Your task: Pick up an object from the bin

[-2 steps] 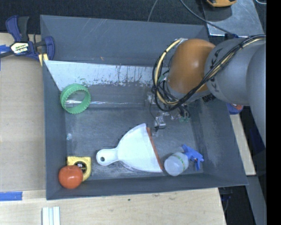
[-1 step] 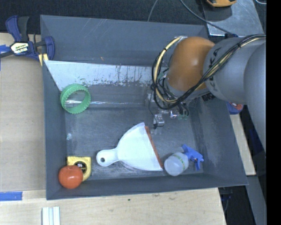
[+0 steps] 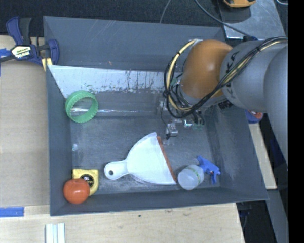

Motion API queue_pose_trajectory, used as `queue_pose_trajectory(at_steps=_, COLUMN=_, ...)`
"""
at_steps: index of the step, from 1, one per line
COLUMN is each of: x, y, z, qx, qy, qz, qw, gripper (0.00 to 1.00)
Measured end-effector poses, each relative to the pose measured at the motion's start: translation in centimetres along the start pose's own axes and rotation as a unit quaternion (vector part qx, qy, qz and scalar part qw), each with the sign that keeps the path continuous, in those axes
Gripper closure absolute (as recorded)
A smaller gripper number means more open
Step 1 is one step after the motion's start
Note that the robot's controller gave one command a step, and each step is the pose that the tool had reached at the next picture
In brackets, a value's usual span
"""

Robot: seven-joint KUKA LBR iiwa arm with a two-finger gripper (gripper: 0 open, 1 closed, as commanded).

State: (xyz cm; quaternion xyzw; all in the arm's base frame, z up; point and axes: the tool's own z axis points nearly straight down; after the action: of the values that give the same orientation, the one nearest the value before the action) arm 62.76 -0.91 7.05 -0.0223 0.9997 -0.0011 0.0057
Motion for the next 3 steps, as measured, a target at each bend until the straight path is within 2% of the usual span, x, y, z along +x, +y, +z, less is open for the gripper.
queue_pose_trajectory(at_steps=1, x=0.7, y=1.1, z=-11.4, qx=0.000, qy=-0.0064, qz=-0.008, qw=0.9999, gripper=0.00)
queue_pose_trajectory(at_steps=2, x=0.8, y=2.6, z=-17.3, qx=0.002, qy=-0.0118, qz=-0.143, qw=0.9897, gripper=0.00)
queue_pose_trajectory(at_steps=3, x=1.1, y=6.4, z=-1.7, qx=0.001, qy=-0.0099, qz=-0.158, qw=0.9873, gripper=0.00)
